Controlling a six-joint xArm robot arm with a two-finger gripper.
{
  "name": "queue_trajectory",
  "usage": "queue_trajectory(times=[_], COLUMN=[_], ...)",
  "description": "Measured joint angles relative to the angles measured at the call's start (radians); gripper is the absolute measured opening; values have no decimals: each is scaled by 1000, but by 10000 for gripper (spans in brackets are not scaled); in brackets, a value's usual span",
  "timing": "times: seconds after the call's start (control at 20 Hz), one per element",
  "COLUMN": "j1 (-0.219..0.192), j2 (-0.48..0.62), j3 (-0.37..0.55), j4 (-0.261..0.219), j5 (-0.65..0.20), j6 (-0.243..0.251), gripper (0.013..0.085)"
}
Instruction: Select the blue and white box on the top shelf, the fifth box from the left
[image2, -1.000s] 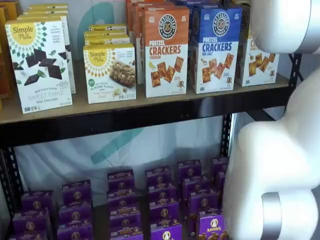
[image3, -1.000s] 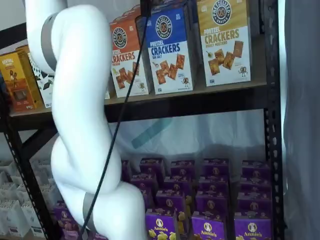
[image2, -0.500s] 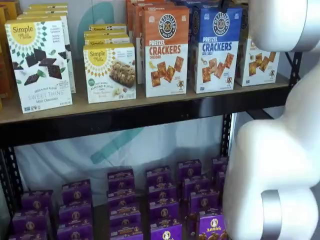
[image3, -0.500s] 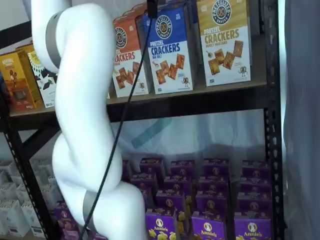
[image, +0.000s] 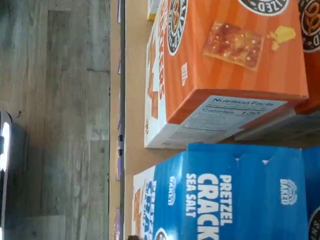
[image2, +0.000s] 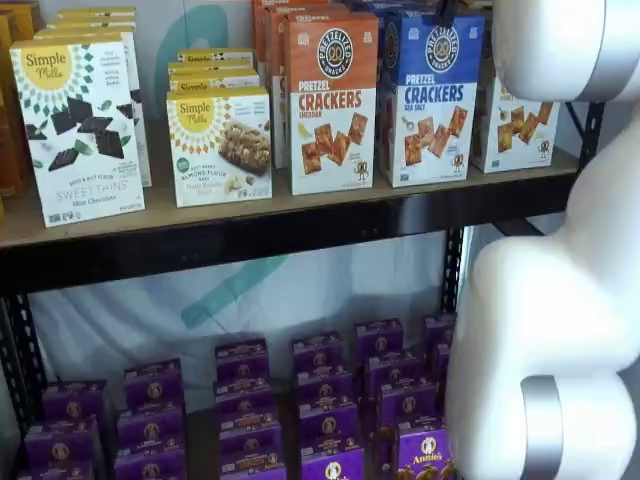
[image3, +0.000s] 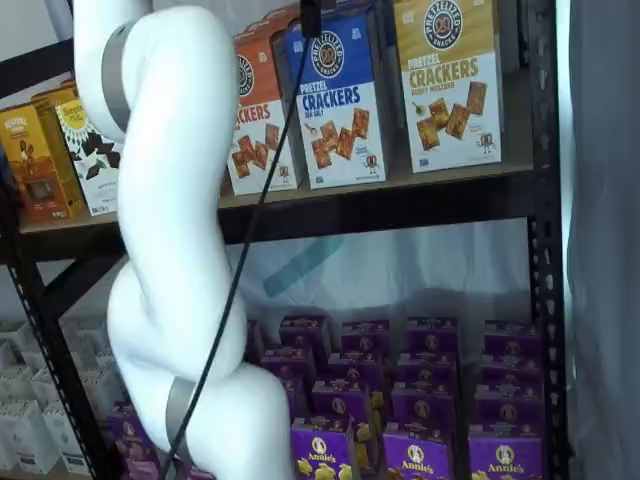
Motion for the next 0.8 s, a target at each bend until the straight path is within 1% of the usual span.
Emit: queue_trajectory(times=[0.1, 0.35, 0.5, 0.8], j1=[2, 17, 19, 29], j2=[5, 22, 32, 50], j3=[-4, -21, -28, -39], j4=[-5, -39, -45, -73], j5=[-4, -4, -5, -4], j6=[-1, -3, -4, -8], gripper=[850, 850, 850, 850])
